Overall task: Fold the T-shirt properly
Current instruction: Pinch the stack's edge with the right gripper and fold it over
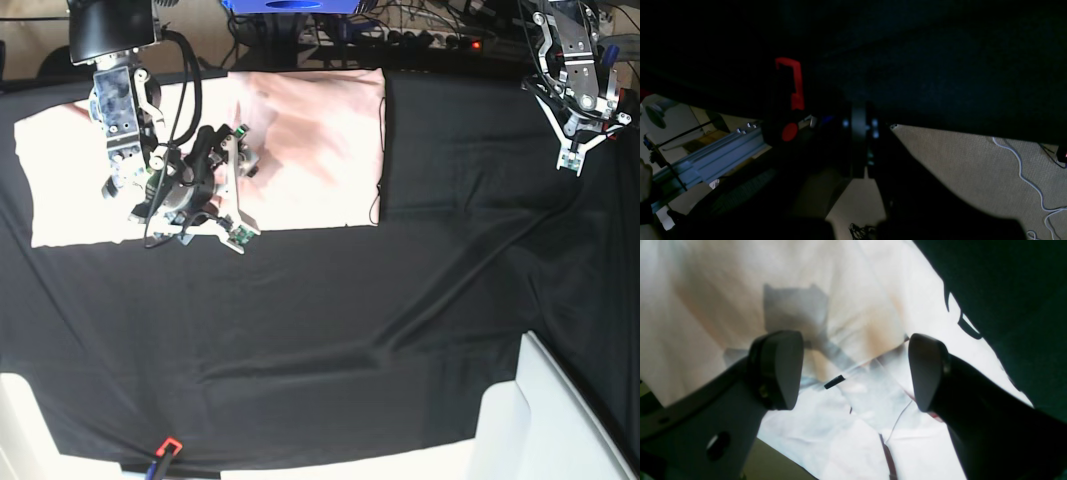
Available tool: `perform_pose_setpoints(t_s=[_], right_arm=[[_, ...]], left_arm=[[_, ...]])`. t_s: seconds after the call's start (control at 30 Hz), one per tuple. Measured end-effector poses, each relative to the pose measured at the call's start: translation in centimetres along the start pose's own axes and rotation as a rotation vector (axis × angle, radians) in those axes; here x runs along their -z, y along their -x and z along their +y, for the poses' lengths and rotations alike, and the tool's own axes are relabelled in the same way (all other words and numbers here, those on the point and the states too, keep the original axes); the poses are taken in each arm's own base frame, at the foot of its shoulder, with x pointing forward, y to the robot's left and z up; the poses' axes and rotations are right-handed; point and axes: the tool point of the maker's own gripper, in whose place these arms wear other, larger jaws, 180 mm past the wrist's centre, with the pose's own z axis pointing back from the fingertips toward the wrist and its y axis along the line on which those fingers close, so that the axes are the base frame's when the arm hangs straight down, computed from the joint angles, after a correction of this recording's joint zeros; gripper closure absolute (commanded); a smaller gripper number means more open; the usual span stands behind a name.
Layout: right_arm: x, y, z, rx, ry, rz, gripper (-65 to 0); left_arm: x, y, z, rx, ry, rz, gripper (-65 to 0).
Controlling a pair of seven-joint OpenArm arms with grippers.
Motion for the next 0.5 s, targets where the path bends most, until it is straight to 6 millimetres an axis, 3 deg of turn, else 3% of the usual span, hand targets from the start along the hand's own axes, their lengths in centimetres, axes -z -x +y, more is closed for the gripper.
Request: perform_pose_setpoints(t_s=[0.1, 0.4, 0.5], right_arm=[[0.0, 0.0, 0.0, 0.000, 0.000, -0.001, -43.2], [1.0, 0.4, -0.1, 0.013, -0.023, 0.027, -2.0], [1.7, 1.2, 0.1, 0.023, -0.042, 0.053, -0.6]], left_arm=[[0.0, 0.0, 0.0, 0.000, 0.000, 0.000, 0.0], [0.0, 0.0, 0.0, 0.000, 0.000, 0.000, 0.0], [0.0, 0.0, 0.0, 0.000, 0.000, 0.000, 0.0]])
